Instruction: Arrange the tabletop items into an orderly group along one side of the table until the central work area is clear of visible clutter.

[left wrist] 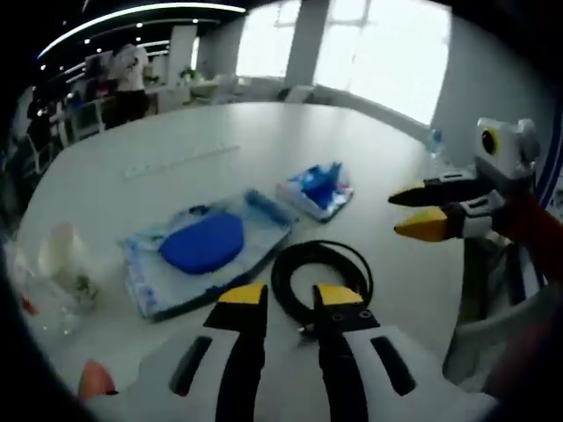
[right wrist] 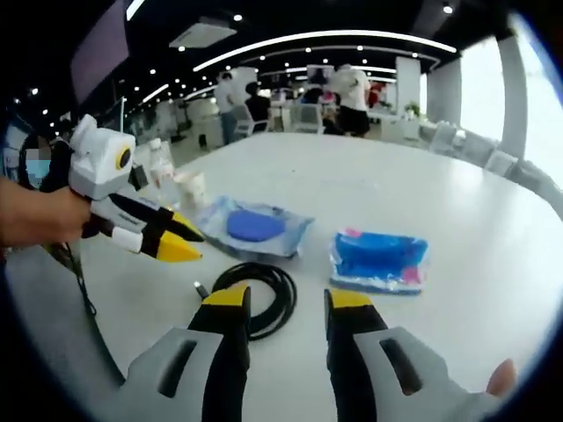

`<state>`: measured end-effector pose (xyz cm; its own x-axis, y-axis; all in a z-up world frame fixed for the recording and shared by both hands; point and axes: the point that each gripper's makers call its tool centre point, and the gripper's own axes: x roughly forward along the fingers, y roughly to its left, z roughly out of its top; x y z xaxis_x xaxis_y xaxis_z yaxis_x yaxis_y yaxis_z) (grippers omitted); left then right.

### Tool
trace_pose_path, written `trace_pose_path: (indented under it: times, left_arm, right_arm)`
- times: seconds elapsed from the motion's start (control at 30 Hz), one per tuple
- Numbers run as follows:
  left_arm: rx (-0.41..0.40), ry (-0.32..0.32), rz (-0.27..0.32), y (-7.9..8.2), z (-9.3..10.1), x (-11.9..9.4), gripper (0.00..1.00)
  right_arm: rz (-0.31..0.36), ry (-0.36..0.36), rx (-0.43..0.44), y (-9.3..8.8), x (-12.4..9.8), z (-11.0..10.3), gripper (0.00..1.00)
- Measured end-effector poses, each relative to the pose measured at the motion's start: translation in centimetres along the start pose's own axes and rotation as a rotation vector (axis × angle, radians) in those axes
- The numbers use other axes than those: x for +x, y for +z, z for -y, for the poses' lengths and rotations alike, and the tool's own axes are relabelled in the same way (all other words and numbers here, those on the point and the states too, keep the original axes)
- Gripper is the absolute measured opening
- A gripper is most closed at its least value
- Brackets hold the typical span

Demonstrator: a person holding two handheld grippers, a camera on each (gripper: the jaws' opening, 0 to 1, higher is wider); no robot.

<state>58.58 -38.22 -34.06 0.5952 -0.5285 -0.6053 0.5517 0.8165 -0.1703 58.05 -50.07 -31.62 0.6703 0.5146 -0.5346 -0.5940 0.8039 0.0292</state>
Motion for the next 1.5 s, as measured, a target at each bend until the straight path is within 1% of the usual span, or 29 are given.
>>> trace_pose_path:
  times: [0.07,0.17,0.3,0.43,0.6,0.73,0.87,0.93,1.0,1.1,1.2,1.23,1.27,1.33,1.5]
  left_arm:
    - [0.003,0.006,-0.023,-0.4,-0.3,0.7,0.18]
    - [-0.004,0.009,-0.036,-0.5,-0.5,1.2,0.16]
    - [-0.005,0.01,-0.059,-0.8,-0.6,2.0,0.18]
    - [-0.001,0.009,-0.078,-1.2,-0.6,2.7,0.18]
    - [0.004,0.009,-0.108,-1.8,-0.5,3.6,0.19]
    - [-0.007,0.01,-0.128,-2.3,-0.5,4.1,0.19]
    - [-0.016,0.008,-0.142,-2.6,-0.4,4.4,0.17]
    - [-0.019,0.008,-0.151,-2.8,-0.3,4.5,0.15]
    - [-0.022,0.008,-0.152,-2.8,-0.3,4.6,0.15]
    - [-0.027,0.007,-0.152,-2.8,-0.1,4.7,0.13]
    - [-0.027,0.003,-0.153,-2.9,0.1,4.9,0.09]
    - [-0.027,0.003,-0.151,-2.8,0.2,4.9,0.09]
    - [-0.026,0.004,-0.151,-2.8,0.2,5.0,0.07]
    - [-0.024,0.008,-0.151,-2.8,0.3,5.0,0.06]
    - [-0.045,0.026,-0.15,-2.7,0.1,5.0,0.05]
  right_arm:
    - [-0.027,0.016,-0.015,-0.4,1.0,-0.4,0.32]
    - [-0.054,0.03,-0.021,-0.8,2.1,-0.6,0.31]
    - [-0.09,0.041,-0.016,-1.6,3.4,-0.8,0.3]
    - [-0.125,0.053,-0.034,-2.4,4.5,-1.1,0.3]
    - [-0.157,0.054,-0.05,-2.9,5.4,-0.8,0.29]
    - [-0.185,0.054,-0.068,-3.2,5.9,-0.8,0.28]
    - [-0.202,0.047,-0.062,-3.4,6.3,-0.6,0.26]
    - [-0.218,0.047,-0.061,-3.7,6.5,-0.6,0.26]
    - [-0.229,0.047,-0.06,-4.0,6.6,-0.6,0.25]
    - [-0.242,0.043,-0.052,-4.2,6.6,-0.6,0.22]
    - [-0.267,0.039,-0.045,-4.8,6.7,-0.6,0.16]
    - [-0.266,0.04,-0.046,-4.9,6.7,-0.6,0.14]
    - [-0.261,0.039,-0.048,-4.8,6.7,-0.7,0.14]
    - [-0.262,0.034,-0.047,-4.8,6.7,-0.6,0.14]
    - [-0.253,0.032,-0.001,-4.5,6.6,-0.3,0.09]
